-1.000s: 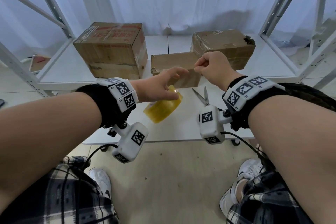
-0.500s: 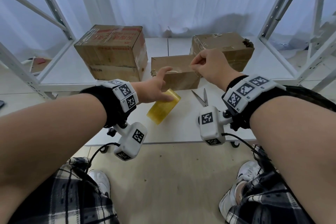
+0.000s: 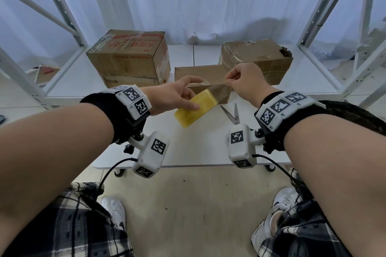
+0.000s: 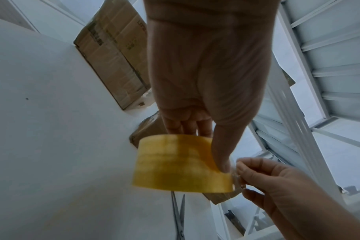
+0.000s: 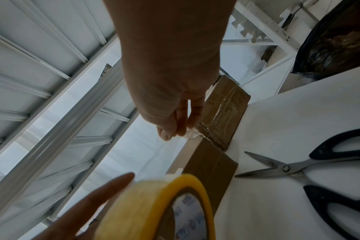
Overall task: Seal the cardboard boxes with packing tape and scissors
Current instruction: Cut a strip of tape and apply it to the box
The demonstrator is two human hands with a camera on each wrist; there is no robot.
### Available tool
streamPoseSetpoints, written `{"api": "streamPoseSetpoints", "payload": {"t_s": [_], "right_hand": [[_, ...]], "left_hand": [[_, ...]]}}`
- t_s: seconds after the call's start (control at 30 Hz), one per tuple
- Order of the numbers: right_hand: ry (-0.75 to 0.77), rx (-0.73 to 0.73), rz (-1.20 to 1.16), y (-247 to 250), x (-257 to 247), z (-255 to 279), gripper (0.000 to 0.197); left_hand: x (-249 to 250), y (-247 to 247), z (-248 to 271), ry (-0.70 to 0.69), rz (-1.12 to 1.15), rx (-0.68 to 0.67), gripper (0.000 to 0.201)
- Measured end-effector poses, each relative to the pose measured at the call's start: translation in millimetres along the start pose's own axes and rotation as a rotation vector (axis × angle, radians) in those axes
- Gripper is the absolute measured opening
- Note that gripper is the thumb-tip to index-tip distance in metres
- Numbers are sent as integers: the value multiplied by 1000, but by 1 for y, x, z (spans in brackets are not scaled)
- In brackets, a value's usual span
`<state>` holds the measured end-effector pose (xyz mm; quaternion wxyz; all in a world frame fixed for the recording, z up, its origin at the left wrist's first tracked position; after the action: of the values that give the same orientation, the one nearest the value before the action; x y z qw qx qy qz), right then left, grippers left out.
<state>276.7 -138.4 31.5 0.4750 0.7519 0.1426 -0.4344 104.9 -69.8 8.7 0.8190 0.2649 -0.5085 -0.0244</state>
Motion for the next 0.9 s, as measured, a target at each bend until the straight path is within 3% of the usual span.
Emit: {"api": "streamPoseSetpoints", "payload": {"t_s": [0.13, 0.4, 0.9], "right_hand": [[-1, 3, -14, 0, -2, -1, 5], [64, -9, -45, -5, -20, -1, 5], [106, 9, -38, 1, -32, -1, 1]], "left_hand": [[10, -4, 4, -51, -10, -34, 68], [15, -1, 8, -64, -145, 48, 67], [27, -11, 5, -128, -86, 153, 21]]}}
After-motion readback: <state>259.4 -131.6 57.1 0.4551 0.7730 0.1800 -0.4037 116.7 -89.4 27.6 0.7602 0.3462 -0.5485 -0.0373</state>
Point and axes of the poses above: each hand's wrist, its own z-axis away from the middle knuckle, its own y-axis out of the back of the hand, x = y × z, the point moved 6 cm from there along -z, towards the middle knuckle, and after that the axes turned 8 degrees about -z, right-handed, at the moved point
